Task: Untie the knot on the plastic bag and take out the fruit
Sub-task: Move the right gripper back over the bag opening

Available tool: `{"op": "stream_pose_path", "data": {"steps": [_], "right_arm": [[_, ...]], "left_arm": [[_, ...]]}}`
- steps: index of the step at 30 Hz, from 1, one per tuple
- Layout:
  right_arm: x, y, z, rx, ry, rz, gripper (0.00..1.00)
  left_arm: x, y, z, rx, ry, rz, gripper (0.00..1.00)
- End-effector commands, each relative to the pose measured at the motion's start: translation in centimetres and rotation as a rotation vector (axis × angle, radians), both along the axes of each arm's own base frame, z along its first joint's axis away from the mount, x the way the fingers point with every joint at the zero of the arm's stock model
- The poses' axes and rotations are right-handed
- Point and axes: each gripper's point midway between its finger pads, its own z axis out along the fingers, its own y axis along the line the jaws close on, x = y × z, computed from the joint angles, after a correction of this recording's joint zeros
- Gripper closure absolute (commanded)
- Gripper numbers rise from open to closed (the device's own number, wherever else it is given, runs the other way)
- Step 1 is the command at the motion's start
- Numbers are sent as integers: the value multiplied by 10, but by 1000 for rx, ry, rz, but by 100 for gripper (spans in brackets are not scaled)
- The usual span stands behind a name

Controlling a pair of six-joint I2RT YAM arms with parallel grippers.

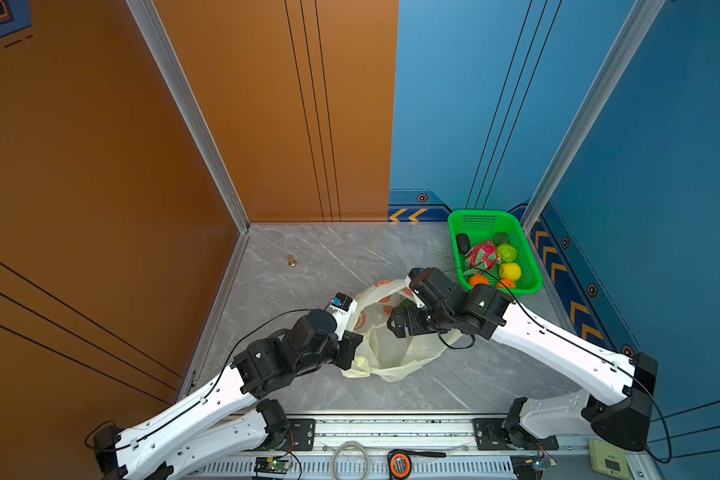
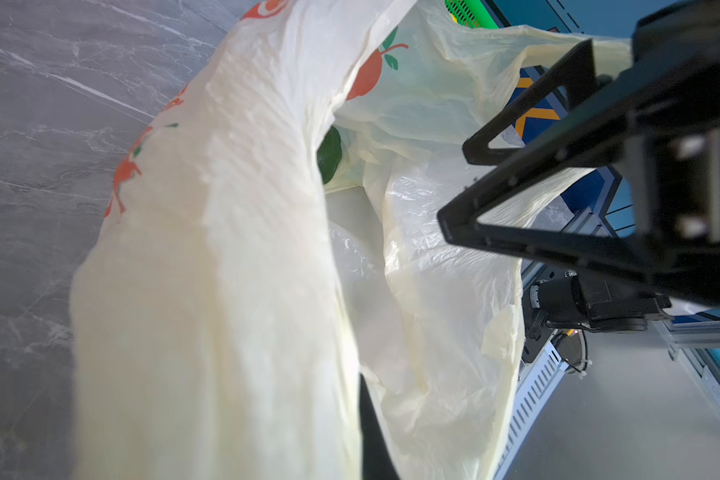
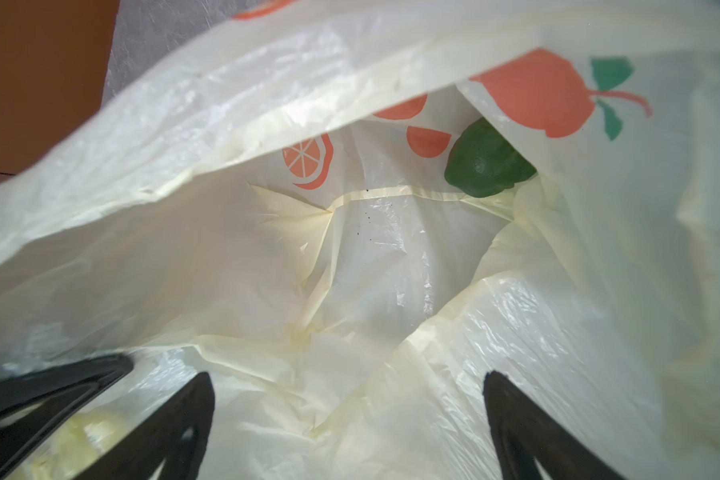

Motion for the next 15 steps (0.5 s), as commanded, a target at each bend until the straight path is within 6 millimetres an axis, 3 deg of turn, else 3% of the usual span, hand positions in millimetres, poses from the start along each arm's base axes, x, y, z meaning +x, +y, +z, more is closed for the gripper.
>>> {"op": "stream_pose_path", "data": {"steps": [1,9,15], "right_arm": [[6,11,-18,3,-46,-20,2],[-6,28,-64,-18,-11,18,7],[13,38,-91,-30,15,-9,11]], "left_arm": [[-1,-6,11,-35,-22,-20,100],[0,-7,15,-51,-21,-12,100],[-2,-12,18,-74,-22,-32,100]]}}
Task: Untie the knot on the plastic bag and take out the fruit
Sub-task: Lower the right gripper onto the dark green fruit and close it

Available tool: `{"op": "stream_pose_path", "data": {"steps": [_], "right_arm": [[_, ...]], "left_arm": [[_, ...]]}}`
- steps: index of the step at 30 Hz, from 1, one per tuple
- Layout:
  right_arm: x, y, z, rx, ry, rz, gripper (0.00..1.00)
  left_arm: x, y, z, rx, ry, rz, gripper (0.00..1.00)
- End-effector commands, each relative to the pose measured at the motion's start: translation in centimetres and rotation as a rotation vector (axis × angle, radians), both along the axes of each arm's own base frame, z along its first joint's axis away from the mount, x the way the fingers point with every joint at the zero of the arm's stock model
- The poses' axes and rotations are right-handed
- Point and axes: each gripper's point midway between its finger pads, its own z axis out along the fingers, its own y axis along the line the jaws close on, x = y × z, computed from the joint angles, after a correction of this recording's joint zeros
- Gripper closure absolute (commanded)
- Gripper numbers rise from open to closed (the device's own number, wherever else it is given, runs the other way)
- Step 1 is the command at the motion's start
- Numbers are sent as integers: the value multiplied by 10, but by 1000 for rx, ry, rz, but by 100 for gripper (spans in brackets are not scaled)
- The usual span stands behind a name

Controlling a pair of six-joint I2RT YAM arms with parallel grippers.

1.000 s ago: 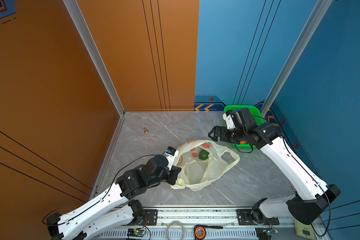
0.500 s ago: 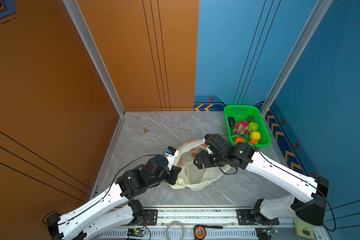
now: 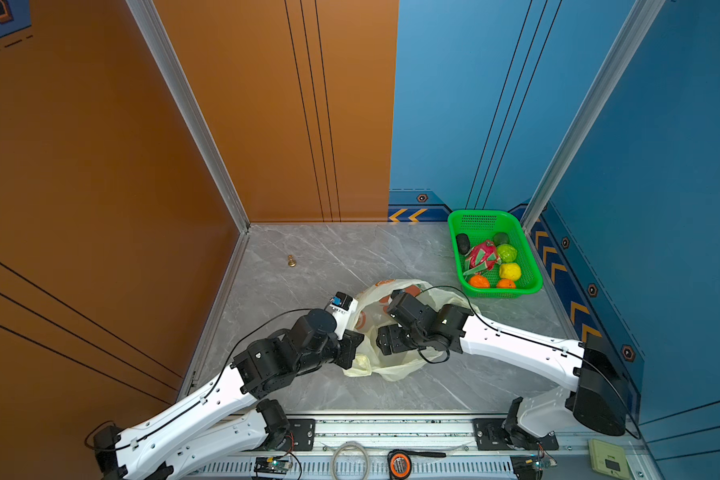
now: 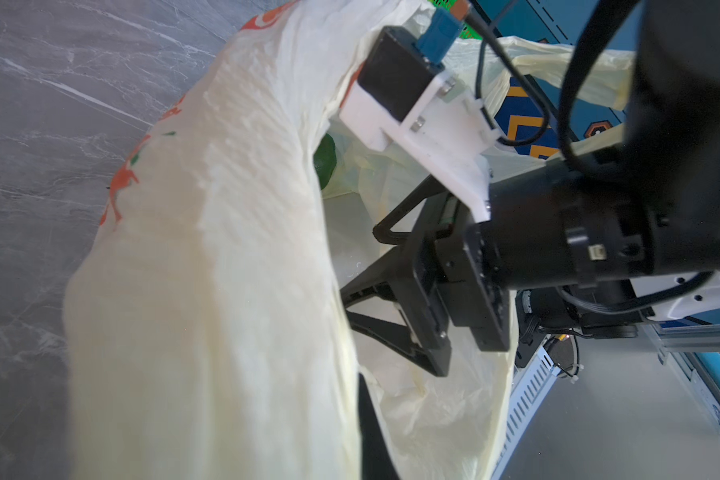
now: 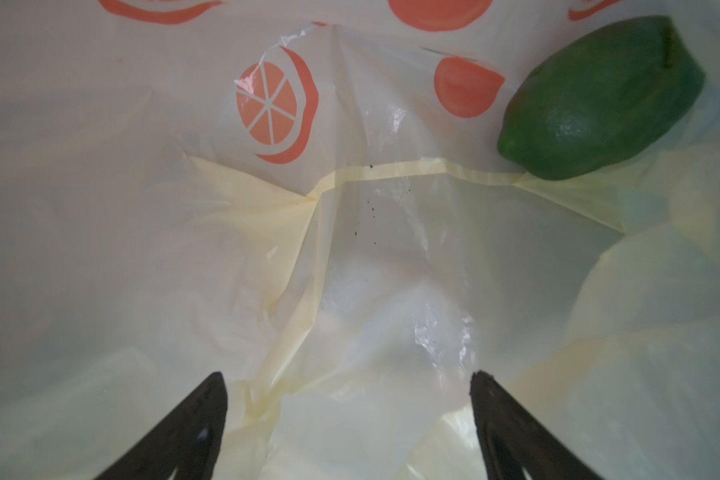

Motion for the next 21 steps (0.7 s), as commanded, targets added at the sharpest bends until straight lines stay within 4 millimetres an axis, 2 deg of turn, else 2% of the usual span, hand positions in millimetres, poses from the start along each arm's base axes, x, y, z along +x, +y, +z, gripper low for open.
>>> {"op": "stream_pose_path", "data": {"steps": [1,7,10,15,21], "right_arm": [[19,9,-10,28,-11,-44,11],[57,15,-24,57,-55,-153,14],[76,9,-26,36,-129,-217,15],[104,-11,-32,-3,-225,-335,16],[128,-43,-45,-57,-234,-452,19]], "left_arm": [[-4,-9,14,-53,-16,-34,100],[-14,-13,7,-50,5,-72,100],[-21,-15,-1,-40,17,-93,100],[-31,-18,-15,-20,41,-116,100],[-41,-15,-28,7,59,-120,100]]}}
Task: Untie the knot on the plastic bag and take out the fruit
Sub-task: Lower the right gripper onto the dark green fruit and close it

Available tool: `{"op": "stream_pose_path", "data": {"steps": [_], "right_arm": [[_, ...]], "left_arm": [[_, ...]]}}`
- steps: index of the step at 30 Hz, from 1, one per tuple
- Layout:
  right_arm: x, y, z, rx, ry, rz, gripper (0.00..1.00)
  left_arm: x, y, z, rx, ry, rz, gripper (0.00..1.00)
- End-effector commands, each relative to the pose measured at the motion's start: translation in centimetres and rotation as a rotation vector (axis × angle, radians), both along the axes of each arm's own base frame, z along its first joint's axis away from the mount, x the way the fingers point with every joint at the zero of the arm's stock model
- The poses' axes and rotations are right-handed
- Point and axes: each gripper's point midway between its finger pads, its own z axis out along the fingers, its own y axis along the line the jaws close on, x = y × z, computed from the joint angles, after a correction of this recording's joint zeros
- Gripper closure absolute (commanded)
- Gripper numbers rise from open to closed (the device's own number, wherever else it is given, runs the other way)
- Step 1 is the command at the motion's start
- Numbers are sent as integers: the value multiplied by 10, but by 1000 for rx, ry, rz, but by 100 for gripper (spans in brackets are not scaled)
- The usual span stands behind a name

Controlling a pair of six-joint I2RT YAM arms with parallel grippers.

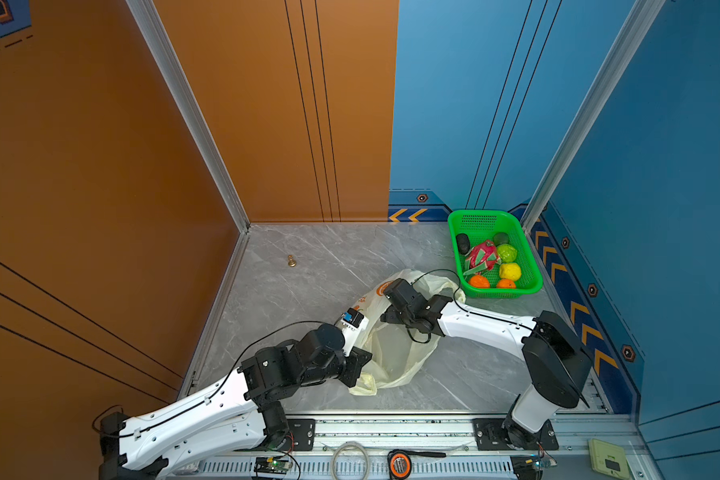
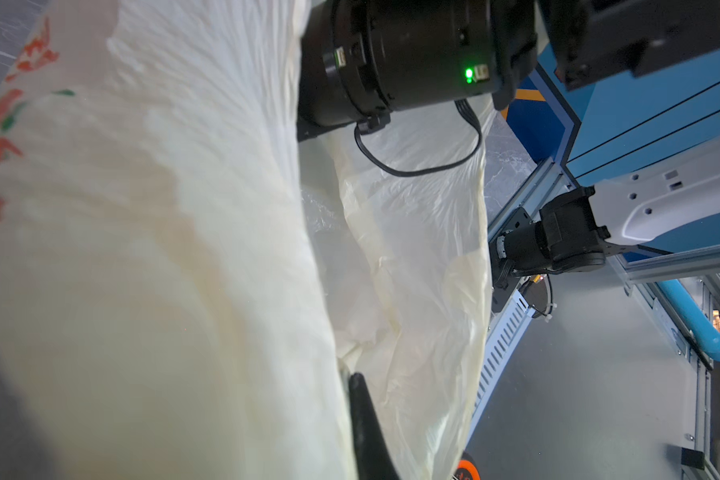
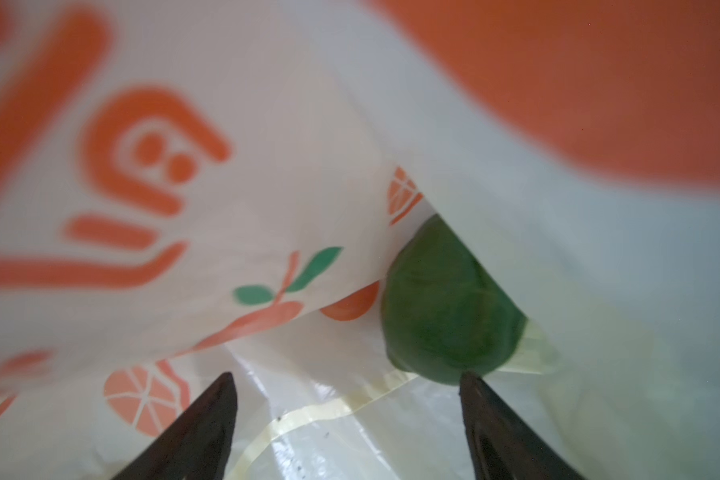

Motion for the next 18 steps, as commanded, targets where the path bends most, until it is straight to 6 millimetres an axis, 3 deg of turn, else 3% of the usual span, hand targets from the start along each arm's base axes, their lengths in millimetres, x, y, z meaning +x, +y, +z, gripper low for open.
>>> {"op": "stream_pose_path", "data": {"steps": [1,6,11,18], "right_arm": [[17,-27,-11,-37,-22,-119,19],[19,-31,-19,-47,19,-128,20],[20,-32,-34,-66,38,-139,14],[38,-33,-38,-117,-59,-184,8]], "left_arm": [[-4,5,-4,6,2,14,100],[-5,6,-5,7,-4,23,100],[-6,4,-5,10,-3,18,100],[-12,-5,-3,12,7,-20,100]]}}
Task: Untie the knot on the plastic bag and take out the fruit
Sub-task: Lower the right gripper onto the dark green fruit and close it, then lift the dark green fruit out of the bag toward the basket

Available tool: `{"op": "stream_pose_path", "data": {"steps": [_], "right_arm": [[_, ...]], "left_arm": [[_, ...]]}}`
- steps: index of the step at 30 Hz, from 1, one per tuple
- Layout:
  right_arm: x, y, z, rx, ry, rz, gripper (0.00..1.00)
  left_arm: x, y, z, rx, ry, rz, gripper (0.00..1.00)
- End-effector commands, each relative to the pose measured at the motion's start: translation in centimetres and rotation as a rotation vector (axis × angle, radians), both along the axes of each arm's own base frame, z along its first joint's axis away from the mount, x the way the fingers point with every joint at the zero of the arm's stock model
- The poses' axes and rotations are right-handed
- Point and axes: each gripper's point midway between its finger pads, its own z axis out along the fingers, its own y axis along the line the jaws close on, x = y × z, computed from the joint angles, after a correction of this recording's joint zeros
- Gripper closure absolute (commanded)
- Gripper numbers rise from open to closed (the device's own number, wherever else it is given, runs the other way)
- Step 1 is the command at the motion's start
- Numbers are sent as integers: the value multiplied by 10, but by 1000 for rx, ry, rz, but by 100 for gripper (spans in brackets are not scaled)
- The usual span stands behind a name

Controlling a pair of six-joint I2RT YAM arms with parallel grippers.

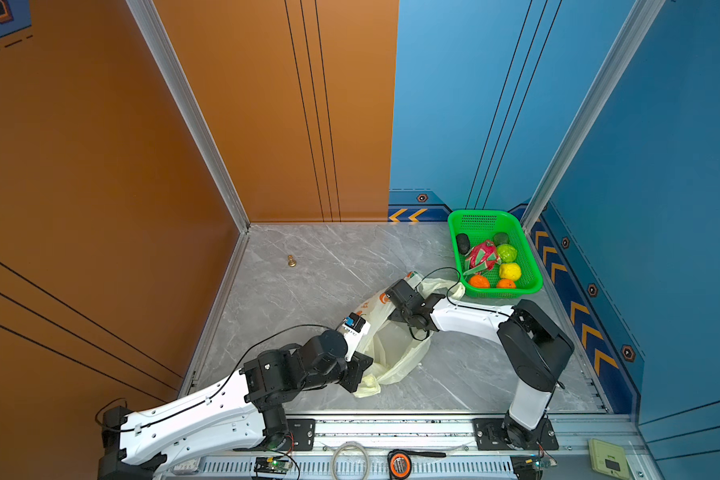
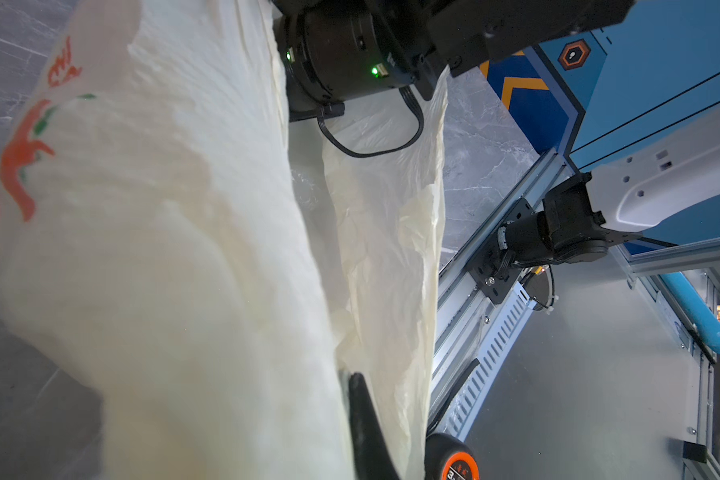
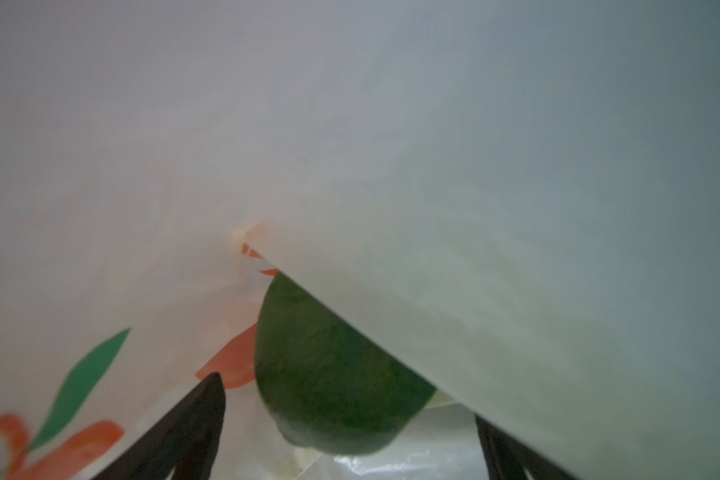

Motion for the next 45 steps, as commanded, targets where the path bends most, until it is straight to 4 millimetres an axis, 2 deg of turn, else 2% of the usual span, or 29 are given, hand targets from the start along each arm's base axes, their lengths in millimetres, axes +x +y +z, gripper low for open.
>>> {"op": "stream_pose_path", "data": {"steps": [1,6,12,16,21,26,33,45], "right_arm": [[18,-6,8,-43,-95,-61,7],[31,-9,2,-78,-123,-79,8],[43,-2,-3,-87,-130,-50,19],[41,2,-2,-82,-127,-30,31],[34,9,6,-50,-122,1,37],[23,24,19,25,-102,75,38],[-6,47,34,107,-72,185,40],[-52,69,55,169,-21,307,42]], "left_arm": [[-5,-2,3,-3,-3,-20,100],[-9,-1,3,-13,5,-21,100],[-11,1,3,-19,9,-20,100],[-10,3,1,-13,4,-14,100],[-8,5,-4,2,-3,-4,100],[-4,8,-11,26,-16,19,100],[1,9,-19,66,-29,32,100],[8,23,-27,90,-46,80,100]]}}
